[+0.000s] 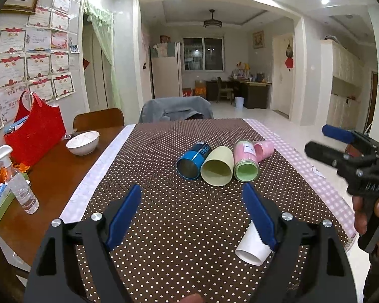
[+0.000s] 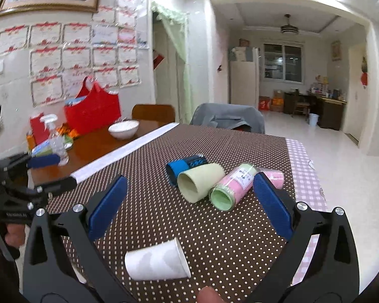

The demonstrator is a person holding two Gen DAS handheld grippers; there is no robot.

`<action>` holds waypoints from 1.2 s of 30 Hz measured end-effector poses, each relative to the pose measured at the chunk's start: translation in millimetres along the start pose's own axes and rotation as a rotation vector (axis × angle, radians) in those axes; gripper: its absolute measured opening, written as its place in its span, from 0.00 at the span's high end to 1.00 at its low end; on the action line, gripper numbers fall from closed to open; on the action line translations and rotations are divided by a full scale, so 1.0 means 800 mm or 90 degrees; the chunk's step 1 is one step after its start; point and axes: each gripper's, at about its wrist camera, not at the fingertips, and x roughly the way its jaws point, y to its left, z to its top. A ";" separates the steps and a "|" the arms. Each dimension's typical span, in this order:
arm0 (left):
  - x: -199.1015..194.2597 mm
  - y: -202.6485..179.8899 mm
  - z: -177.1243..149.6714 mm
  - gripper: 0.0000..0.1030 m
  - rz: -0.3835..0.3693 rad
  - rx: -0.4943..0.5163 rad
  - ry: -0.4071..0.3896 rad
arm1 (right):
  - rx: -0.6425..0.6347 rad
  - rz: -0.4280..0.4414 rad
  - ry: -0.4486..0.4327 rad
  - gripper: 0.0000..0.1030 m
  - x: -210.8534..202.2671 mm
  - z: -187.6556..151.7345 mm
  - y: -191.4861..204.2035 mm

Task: Flip cup upside down
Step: 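Move the right gripper over the white cup and close on it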

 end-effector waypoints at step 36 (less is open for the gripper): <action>-0.017 0.016 -0.047 0.21 0.010 -0.042 -0.005 | -0.610 0.212 0.324 0.06 0.064 -0.084 0.106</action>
